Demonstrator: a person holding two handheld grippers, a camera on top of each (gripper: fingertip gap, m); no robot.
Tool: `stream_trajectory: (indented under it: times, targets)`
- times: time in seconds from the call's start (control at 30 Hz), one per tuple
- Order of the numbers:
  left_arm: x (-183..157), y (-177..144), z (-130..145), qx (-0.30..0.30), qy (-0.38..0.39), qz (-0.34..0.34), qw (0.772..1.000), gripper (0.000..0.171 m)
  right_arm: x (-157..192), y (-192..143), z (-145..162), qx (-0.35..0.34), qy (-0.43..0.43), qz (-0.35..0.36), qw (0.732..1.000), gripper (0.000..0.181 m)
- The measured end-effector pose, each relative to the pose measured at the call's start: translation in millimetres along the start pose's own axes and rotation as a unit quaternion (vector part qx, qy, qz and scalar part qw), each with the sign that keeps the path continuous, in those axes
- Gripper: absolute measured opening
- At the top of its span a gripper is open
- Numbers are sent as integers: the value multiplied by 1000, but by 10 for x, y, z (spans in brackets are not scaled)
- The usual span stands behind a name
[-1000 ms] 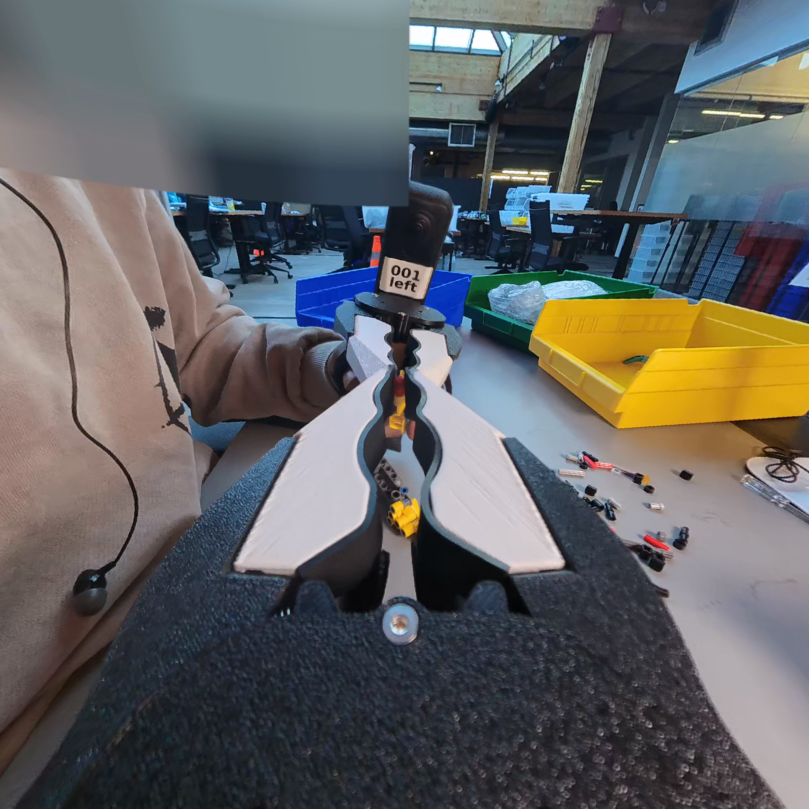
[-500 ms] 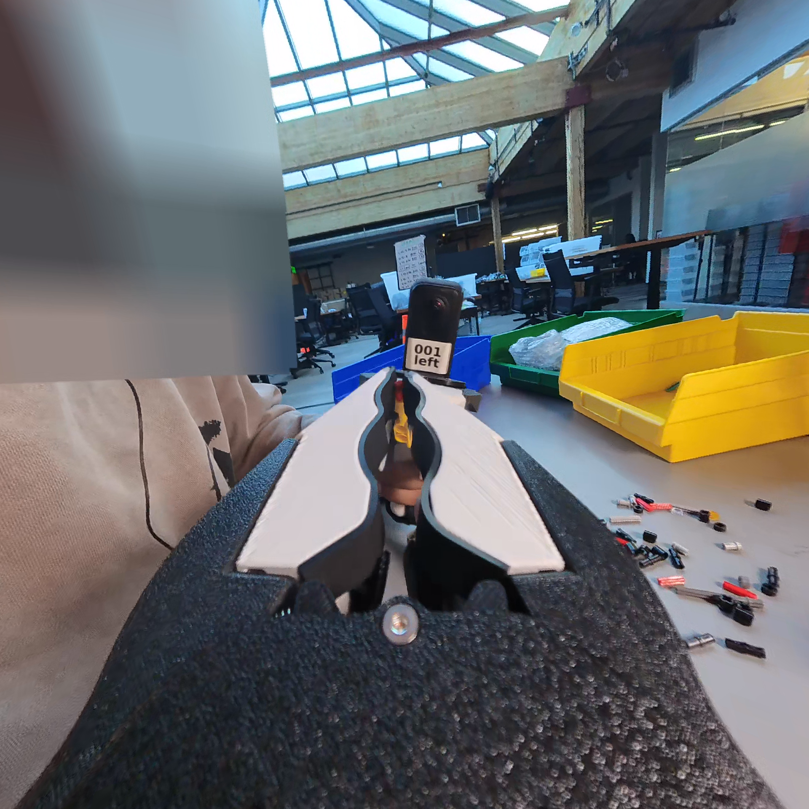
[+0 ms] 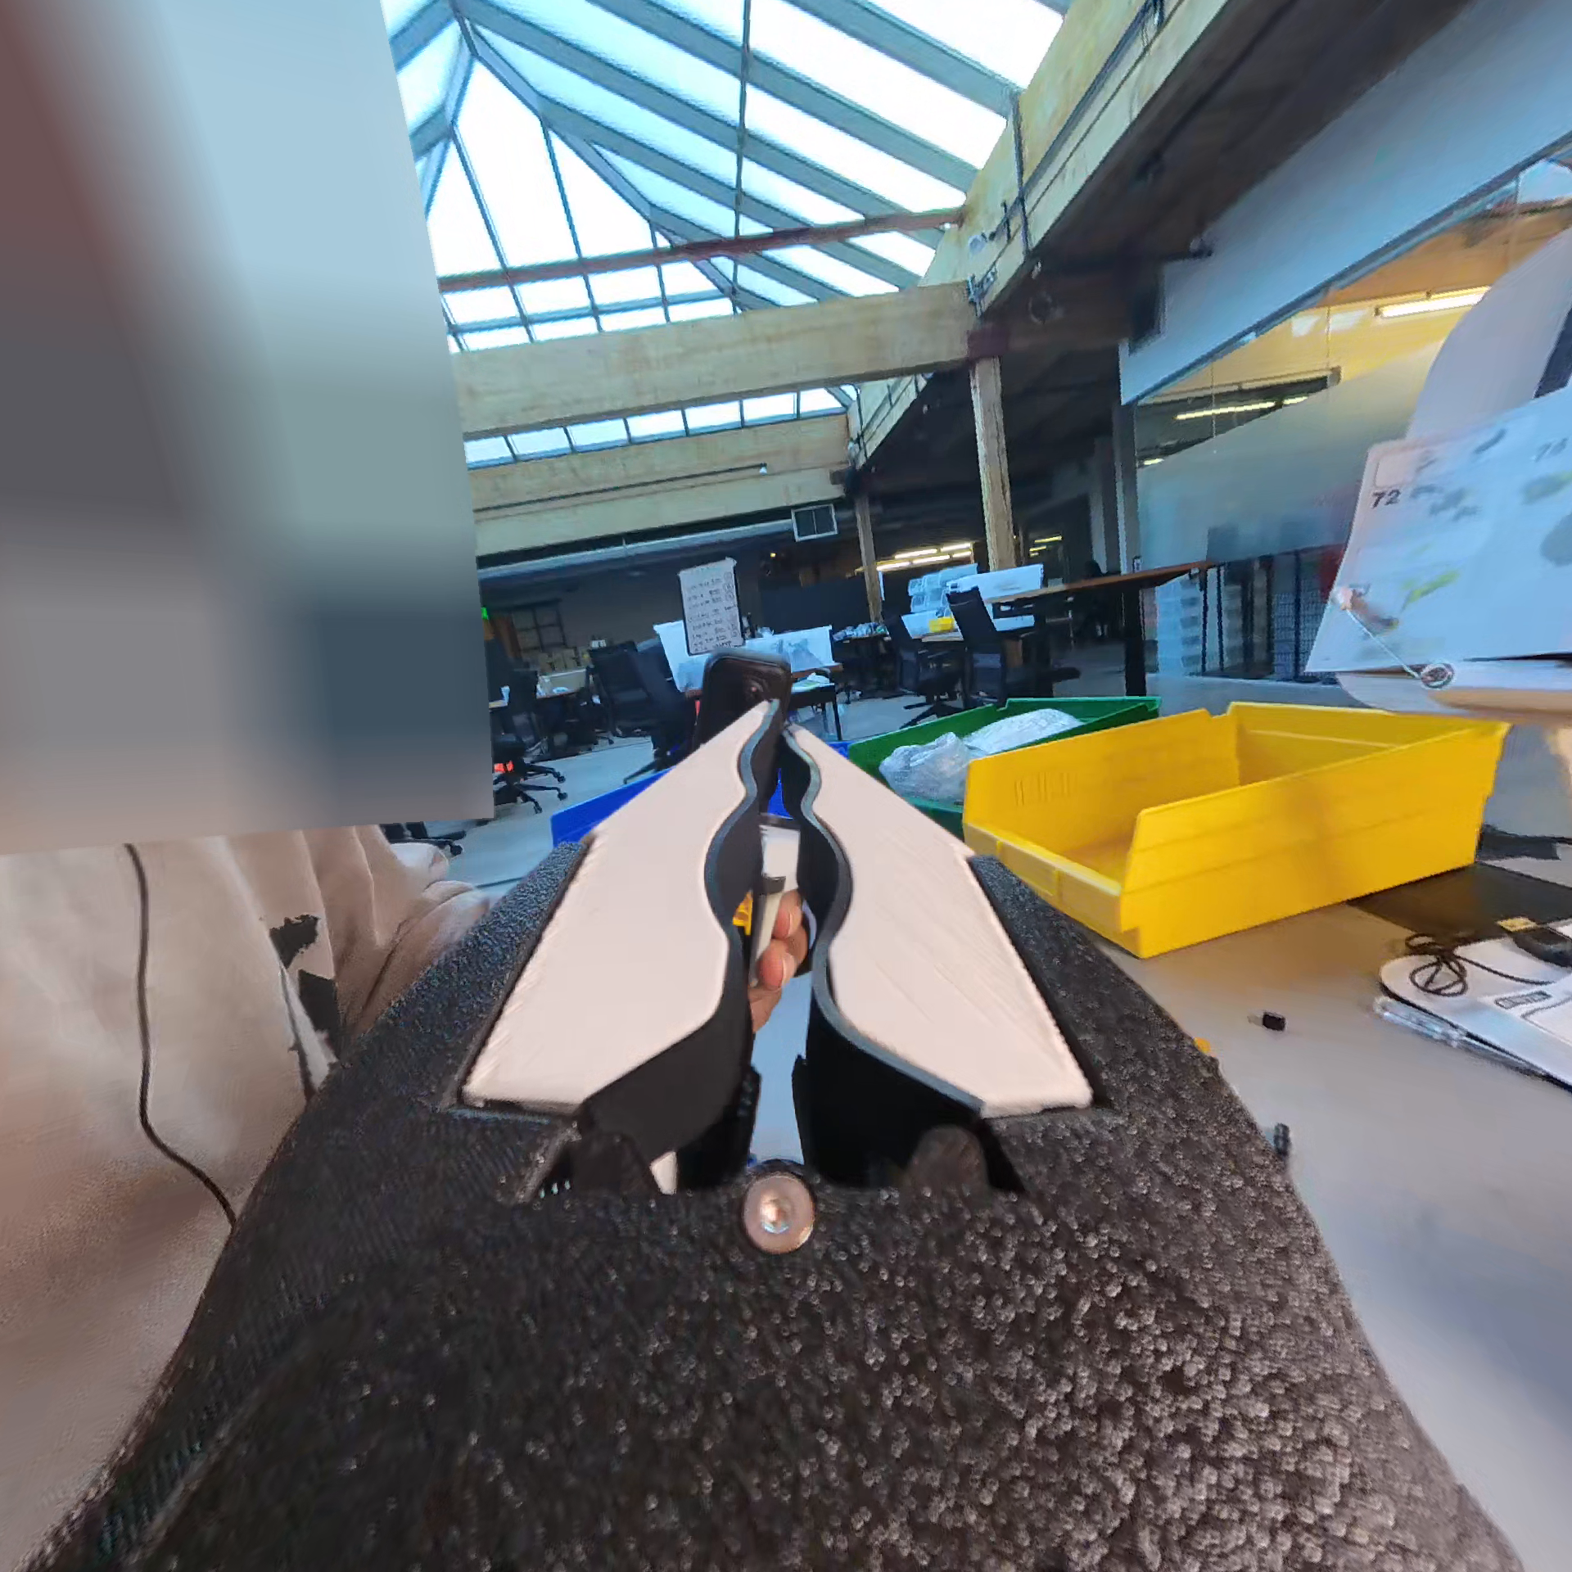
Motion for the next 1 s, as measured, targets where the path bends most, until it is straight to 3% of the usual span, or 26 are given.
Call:
stream_trajectory:
  times: [0.3,0.67,0.83,1.0]
  targets:
    - [182,-273,21,12,10,-83,996,6,-226,59,463,69,49,23,996,0]
    - [238,-210,69,16,-1,-86,996,6,-196,105,690,123,24,34,992,0]
    - [307,-194,166,33,-5,-99,994,6,-123,122,549,133,-32,45,990,0]
    - [387,-217,206,44,-1,-123,991,6,9,-98,43,168,-99,91,977,18]
Point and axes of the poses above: each gripper's, where its closed fingertips meet, y out along the fingers, z out of its underside, x = y × z across the jaws, the point moved 4 cm from there along -y, back along the fingers, and after that the axes turned 5 degrees about -y, right-handed, at the moved point
